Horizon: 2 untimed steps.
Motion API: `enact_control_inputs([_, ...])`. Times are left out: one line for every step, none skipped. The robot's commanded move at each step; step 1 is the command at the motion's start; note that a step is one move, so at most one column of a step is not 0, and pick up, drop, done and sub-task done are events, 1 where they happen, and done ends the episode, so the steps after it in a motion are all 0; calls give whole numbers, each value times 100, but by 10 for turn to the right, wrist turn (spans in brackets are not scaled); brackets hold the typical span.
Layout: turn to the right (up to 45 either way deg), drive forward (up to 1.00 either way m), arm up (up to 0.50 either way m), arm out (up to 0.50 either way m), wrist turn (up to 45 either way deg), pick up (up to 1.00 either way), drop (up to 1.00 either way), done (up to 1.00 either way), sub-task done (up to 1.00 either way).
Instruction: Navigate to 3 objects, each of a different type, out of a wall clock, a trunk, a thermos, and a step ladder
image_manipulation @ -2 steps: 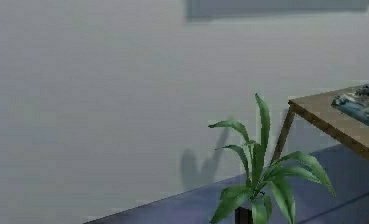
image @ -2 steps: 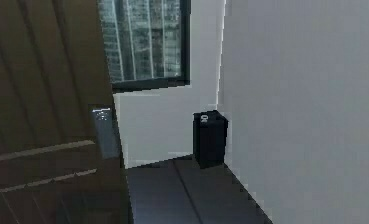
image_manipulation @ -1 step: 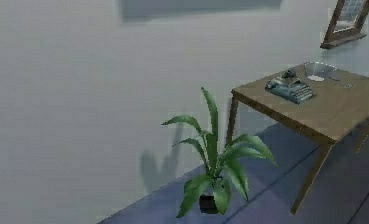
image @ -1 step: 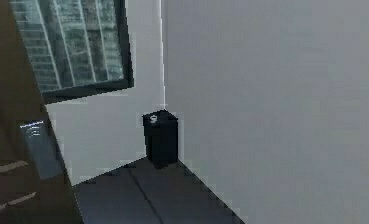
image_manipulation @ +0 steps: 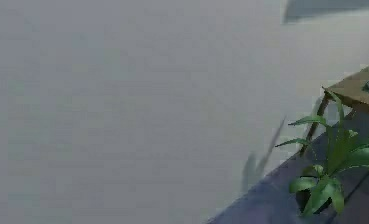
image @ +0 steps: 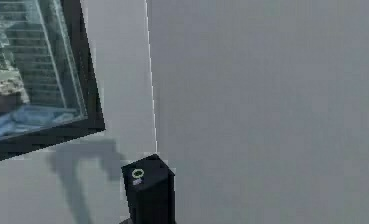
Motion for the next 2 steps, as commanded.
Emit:
enact_control_inputs([-420, 0, 0, 0, 0, 0, 0, 0, 0])
enact_control_inputs([0, 60, 0, 0, 0, 0, 0, 0, 0])
